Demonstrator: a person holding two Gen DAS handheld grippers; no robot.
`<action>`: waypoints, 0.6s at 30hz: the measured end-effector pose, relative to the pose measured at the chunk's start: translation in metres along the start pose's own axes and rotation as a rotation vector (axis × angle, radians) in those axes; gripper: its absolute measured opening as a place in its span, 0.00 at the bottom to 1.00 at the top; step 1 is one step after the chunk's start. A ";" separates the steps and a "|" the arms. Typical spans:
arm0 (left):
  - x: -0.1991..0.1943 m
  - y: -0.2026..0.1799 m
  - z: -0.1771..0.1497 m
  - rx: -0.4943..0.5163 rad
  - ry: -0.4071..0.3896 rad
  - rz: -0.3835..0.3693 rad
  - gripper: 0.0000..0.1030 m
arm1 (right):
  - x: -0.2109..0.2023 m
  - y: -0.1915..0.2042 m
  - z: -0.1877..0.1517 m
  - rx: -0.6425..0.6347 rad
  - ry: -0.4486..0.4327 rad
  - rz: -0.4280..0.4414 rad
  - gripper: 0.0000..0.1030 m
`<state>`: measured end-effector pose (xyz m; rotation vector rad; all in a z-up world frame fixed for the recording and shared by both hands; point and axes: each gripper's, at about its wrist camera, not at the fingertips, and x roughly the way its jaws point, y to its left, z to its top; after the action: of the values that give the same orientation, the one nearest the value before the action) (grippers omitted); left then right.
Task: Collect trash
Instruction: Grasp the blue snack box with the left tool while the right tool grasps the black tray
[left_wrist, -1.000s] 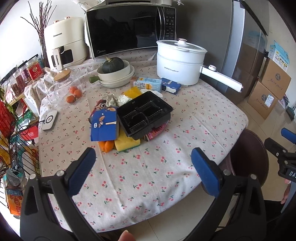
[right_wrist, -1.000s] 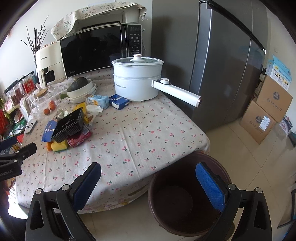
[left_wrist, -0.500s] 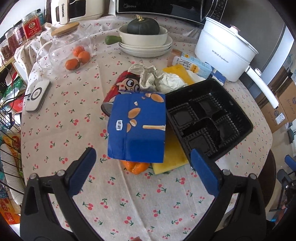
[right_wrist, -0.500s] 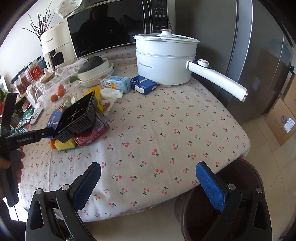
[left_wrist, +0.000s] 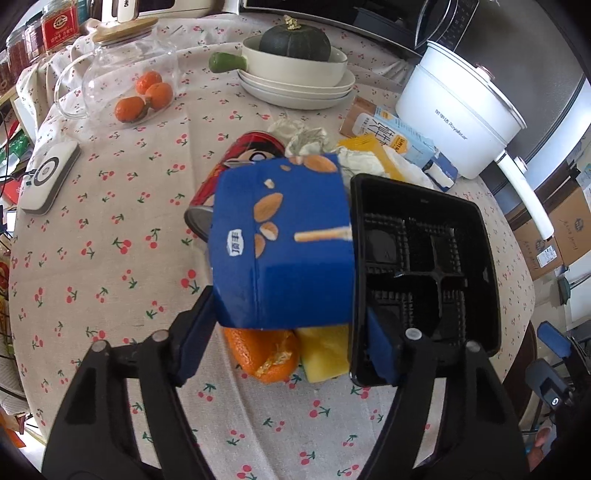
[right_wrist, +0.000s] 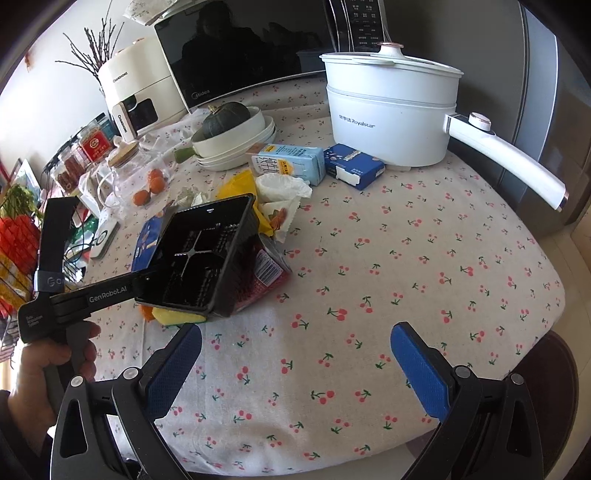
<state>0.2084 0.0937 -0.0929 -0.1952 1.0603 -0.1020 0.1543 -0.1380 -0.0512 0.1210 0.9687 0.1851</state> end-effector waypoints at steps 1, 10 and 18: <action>-0.003 -0.001 0.000 0.010 -0.005 -0.002 0.71 | 0.001 0.001 0.001 0.004 -0.001 0.000 1.00; -0.020 -0.003 -0.012 0.062 0.001 -0.037 0.71 | 0.008 0.007 0.009 0.035 -0.013 0.047 0.99; -0.016 -0.001 -0.025 0.111 0.083 -0.066 0.83 | 0.044 0.019 -0.002 0.015 0.103 0.111 0.16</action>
<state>0.1791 0.0931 -0.0911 -0.1261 1.1283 -0.2293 0.1749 -0.1100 -0.0840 0.1808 1.0664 0.2888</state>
